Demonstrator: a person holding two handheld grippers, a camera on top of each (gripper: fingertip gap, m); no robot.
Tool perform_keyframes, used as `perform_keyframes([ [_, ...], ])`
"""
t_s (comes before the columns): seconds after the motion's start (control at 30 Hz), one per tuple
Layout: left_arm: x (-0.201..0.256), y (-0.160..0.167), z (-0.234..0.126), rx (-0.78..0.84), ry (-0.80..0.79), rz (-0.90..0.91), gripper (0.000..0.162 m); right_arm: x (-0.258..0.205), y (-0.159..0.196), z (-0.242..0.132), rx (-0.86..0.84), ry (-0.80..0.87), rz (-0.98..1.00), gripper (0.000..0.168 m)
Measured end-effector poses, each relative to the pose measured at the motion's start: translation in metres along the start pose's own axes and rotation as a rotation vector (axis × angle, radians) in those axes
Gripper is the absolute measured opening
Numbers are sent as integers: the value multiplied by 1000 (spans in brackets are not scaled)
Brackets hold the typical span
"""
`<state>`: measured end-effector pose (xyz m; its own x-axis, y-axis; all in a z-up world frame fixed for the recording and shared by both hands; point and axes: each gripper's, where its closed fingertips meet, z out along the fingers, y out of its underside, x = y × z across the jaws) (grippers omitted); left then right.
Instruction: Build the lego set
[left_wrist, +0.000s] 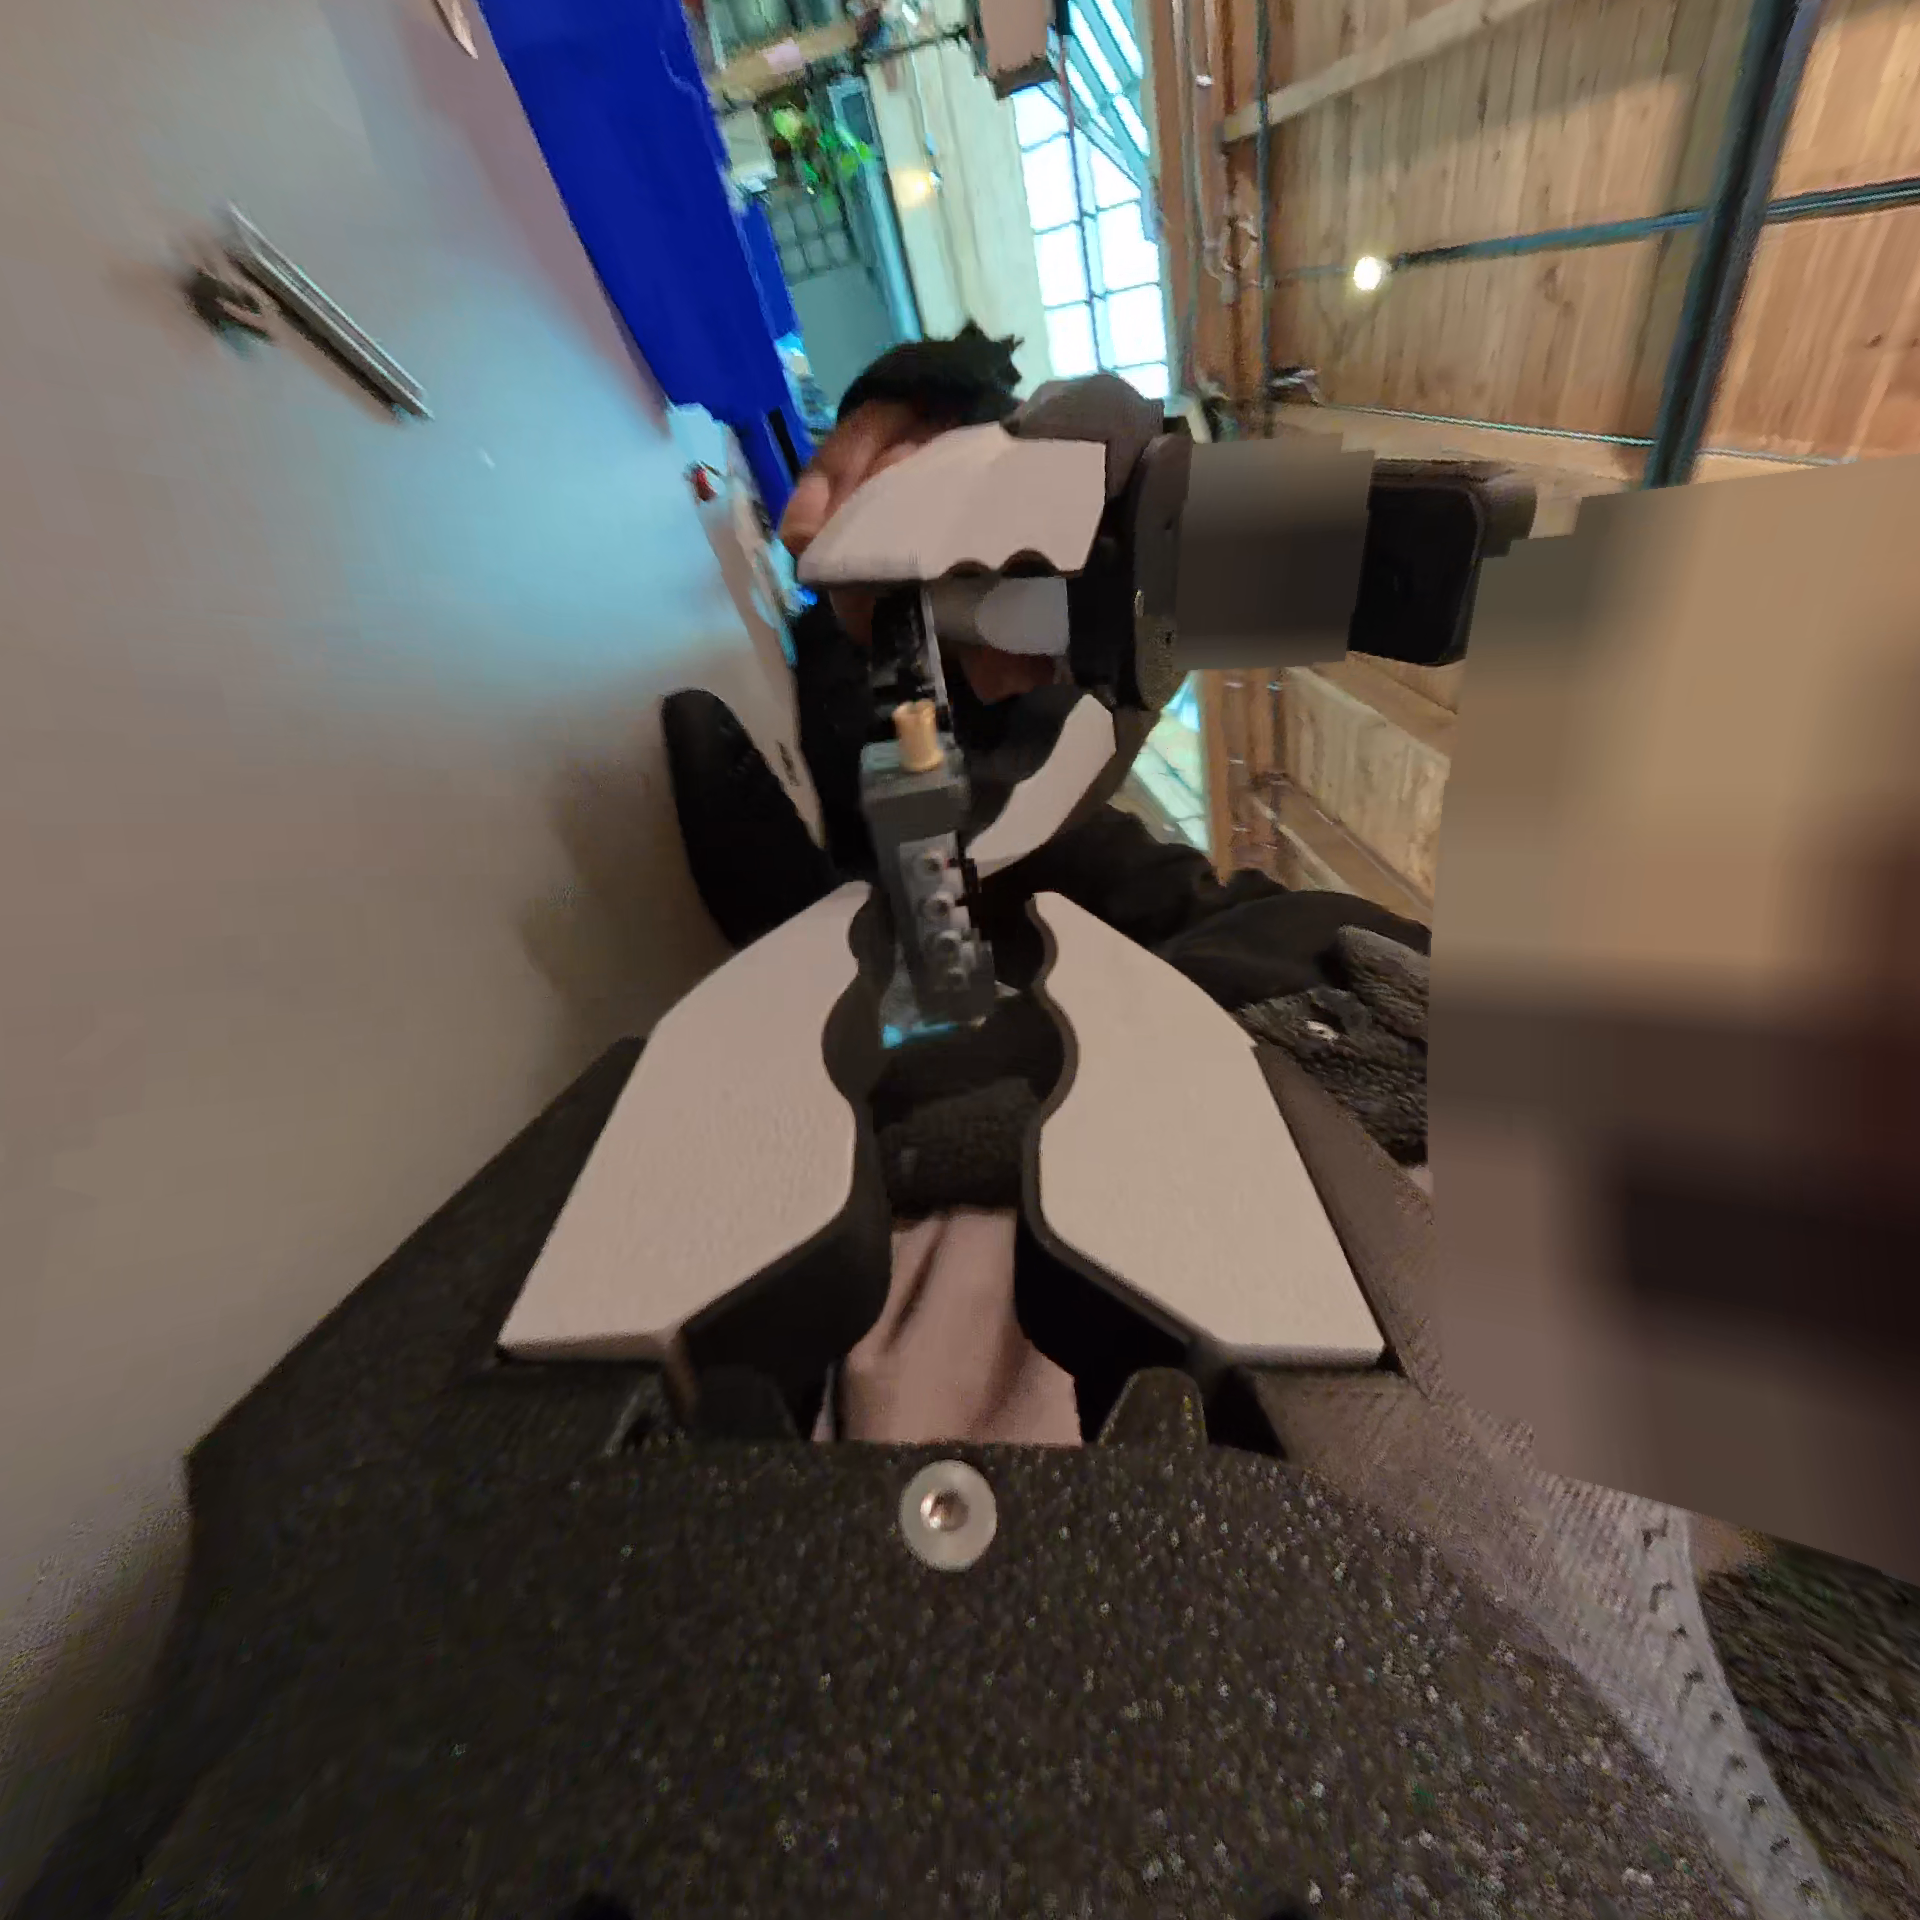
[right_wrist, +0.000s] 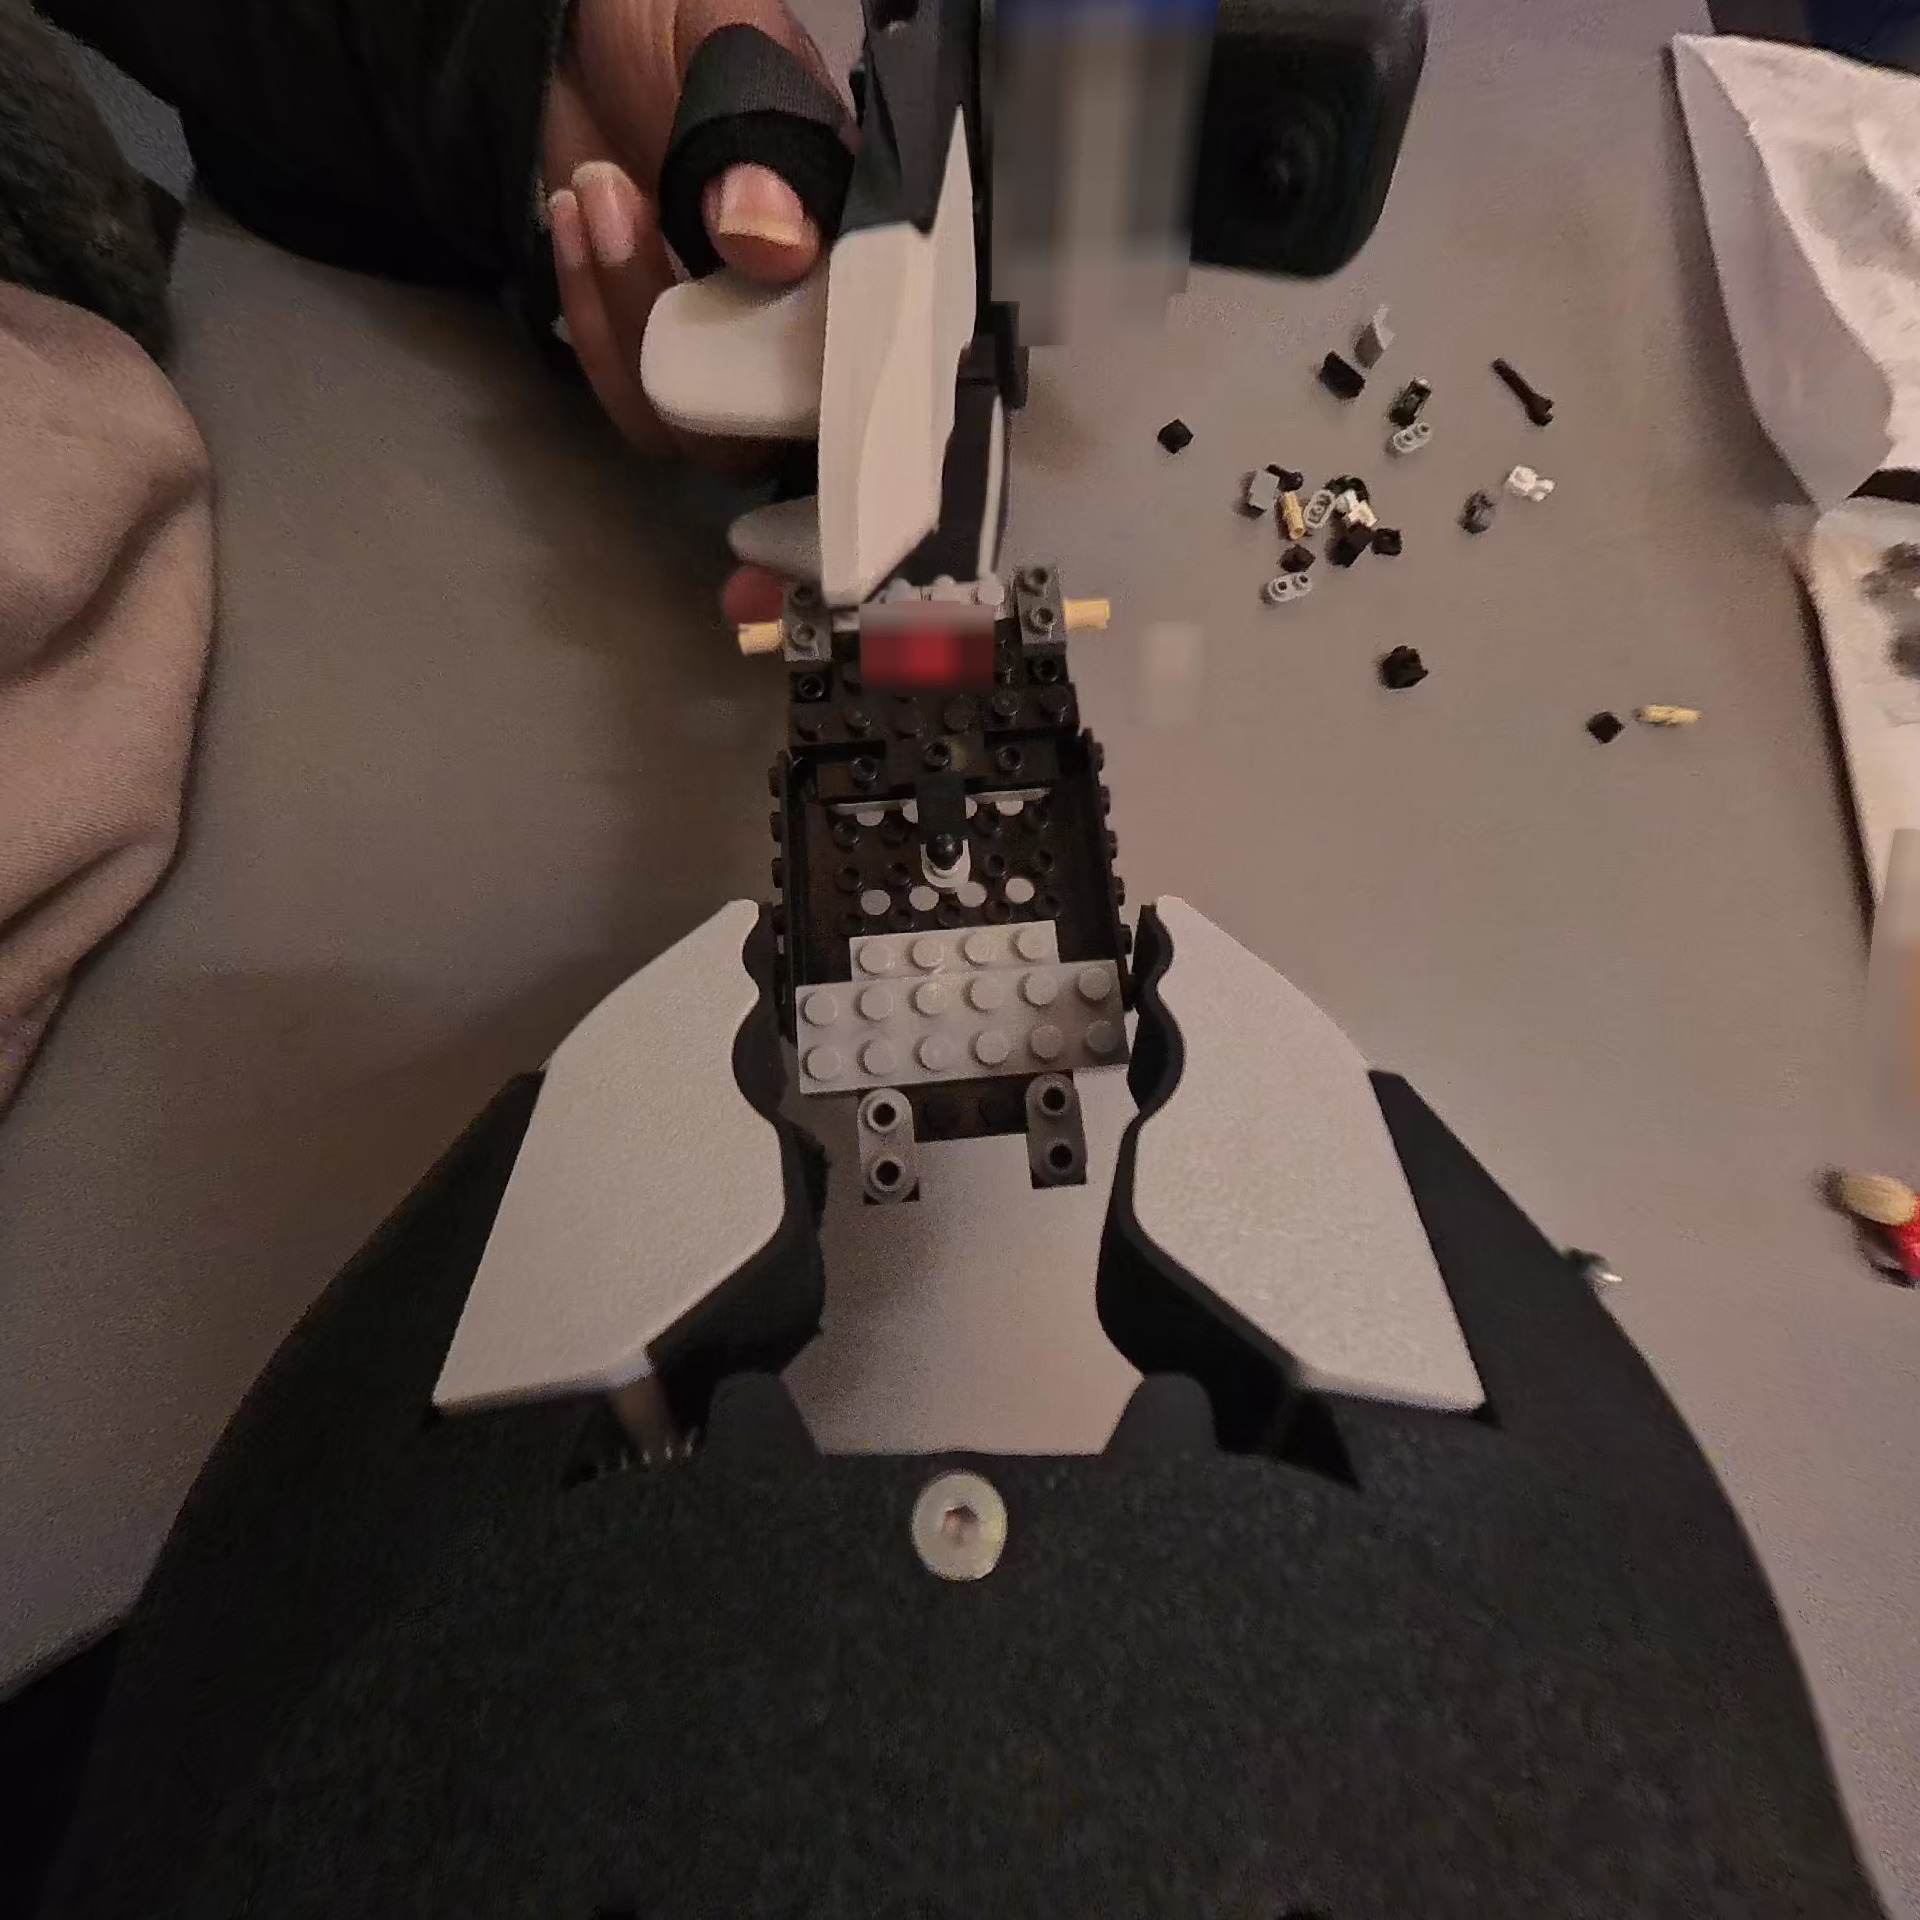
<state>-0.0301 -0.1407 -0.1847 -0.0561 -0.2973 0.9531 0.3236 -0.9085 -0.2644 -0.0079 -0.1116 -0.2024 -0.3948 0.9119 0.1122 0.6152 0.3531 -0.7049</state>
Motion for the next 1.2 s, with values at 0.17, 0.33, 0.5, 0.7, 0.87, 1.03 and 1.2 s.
perform_keyframes([
  [0.17, -25, -23, -33, 58, -355, 309, 40, 5, 20, 17, -7, -57, 91, 64],
  [0.33, -42, -24, -49, -49, -640, 618, 47, 2, 39, 42, -50, -110, 96, 64],
  [0.5, -66, -7, -47, -256, -792, 785, 57, -2, 45, 53, -77, -155, 51, 64],
  [0.7, -83, 7, -39, -450, -860, 942, 73, -4, 51, 58, -111, -193, -38, 65],
  [0.87, -91, 12, -33, -566, -905, 1026, 76, 5, 47, 47, -53, -122, 22, 70],
  [1.03, -92, 13, -26, -583, -917, 1065, 64, 16, 53, 16, 7, 25, 118, 68],
  [1.2, -91, 9, -27, -564, -946, 1087, 60, 36, 69, -8, 53, 191, 267, 61],
])
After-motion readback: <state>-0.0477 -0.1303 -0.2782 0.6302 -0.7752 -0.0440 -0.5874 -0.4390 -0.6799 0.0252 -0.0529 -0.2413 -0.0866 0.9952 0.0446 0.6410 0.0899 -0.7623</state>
